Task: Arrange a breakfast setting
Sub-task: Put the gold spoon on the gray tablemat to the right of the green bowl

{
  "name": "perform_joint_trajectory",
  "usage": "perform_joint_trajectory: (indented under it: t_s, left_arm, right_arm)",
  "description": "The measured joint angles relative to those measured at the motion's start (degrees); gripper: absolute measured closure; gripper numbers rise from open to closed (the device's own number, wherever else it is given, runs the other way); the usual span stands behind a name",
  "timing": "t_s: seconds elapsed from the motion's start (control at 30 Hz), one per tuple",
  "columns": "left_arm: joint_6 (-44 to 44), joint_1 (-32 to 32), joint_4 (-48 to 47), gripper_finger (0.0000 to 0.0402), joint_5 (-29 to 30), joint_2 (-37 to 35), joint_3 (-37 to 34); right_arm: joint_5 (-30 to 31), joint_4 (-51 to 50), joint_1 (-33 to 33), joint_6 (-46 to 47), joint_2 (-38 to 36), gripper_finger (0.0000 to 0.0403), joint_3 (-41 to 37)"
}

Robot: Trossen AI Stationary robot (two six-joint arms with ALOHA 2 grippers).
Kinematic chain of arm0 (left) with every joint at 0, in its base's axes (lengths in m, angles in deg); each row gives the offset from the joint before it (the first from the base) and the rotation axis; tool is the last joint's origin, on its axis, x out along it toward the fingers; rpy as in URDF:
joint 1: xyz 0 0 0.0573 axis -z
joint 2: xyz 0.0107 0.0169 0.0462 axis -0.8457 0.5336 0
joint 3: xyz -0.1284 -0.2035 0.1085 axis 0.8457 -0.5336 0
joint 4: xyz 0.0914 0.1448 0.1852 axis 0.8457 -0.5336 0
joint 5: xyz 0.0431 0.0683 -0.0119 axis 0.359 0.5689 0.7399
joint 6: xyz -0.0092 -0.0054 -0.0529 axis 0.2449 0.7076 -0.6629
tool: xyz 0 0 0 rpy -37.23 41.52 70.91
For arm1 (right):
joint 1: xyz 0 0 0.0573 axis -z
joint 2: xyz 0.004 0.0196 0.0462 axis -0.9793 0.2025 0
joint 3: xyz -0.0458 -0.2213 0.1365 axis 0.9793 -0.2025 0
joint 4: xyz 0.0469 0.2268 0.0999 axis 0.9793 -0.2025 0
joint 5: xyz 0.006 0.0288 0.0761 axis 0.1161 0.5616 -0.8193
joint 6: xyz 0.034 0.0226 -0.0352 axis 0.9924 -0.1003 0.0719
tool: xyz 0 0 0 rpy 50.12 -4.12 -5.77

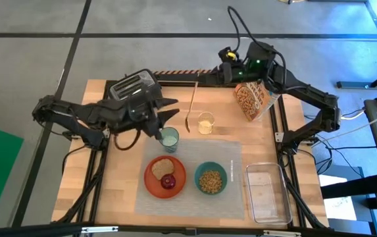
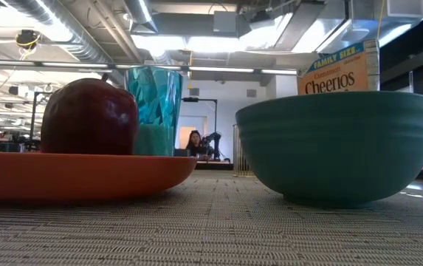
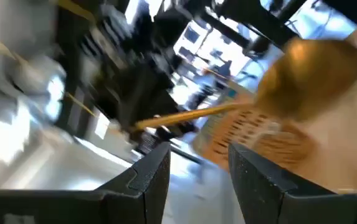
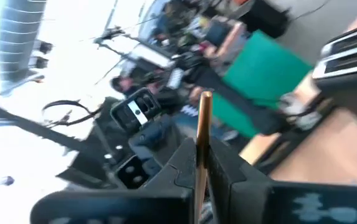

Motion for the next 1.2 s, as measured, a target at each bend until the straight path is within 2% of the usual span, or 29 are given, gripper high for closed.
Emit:
perform_joint_trajectory:
  t_s: [0.2, 0.27, 0.4, 0.6, 0.77, 0.9, 1.03, 1.2]
  left_arm:
    - [19.7, 0.2, 5.5, 0.0246, 0.1, 0.6, 0.0]
    - [23.5, -0.6, 7.5, 0.0246, -1.4, 1.5, 0.0]
    - [28.8, -2.2, 8.9, 0.0246, -8.6, 3.8, 0.0]
    - [37.0, -3.4, 11.7, 0.0245, -10.4, 6.5, 0.0]
    - [37.7, -3.8, 17.0, 0.0246, -15.6, 7.2, 0.0]
    - [37.2, -4.9, 17.0, 0.0263, -16.1, 7.2, 0.0]
    - [37.0, -5.8, 16.9, 0.0302, -15.2, 7.2, 0.0]
    - [33.7, -6.4, 16.7, 0.0372, -15.2, 7.2, 0.0]
  right_arm:
    - [-3.9, 0.8, -0.5, 4.6, 0.2, 0.0394, 0.0]
    - [-3.7, 0.9, -0.9, 5.0, 0.4, 0.0395, 0.0]
    - [-3.5, 1.2, -0.9, 6.4, 0.4, 0.0394, 0.0]
    - [-3.2, 1.7, -0.9, 6.6, 0.5, 0.0394, 0.0]
    - [-2.3, 3.2, -0.9, 6.9, 0.5, 0.0391, 0.0]
    - [-1.1, 3.1, -0.9, 6.9, 0.5, 0.039, 0.0]
    - [-0.1, 3.2, -0.9, 6.9, 0.5, 0.0389, 0.0]
    - [0.9, 2.9, -0.8, 7.2, 0.5, 0.0389, 0.0]
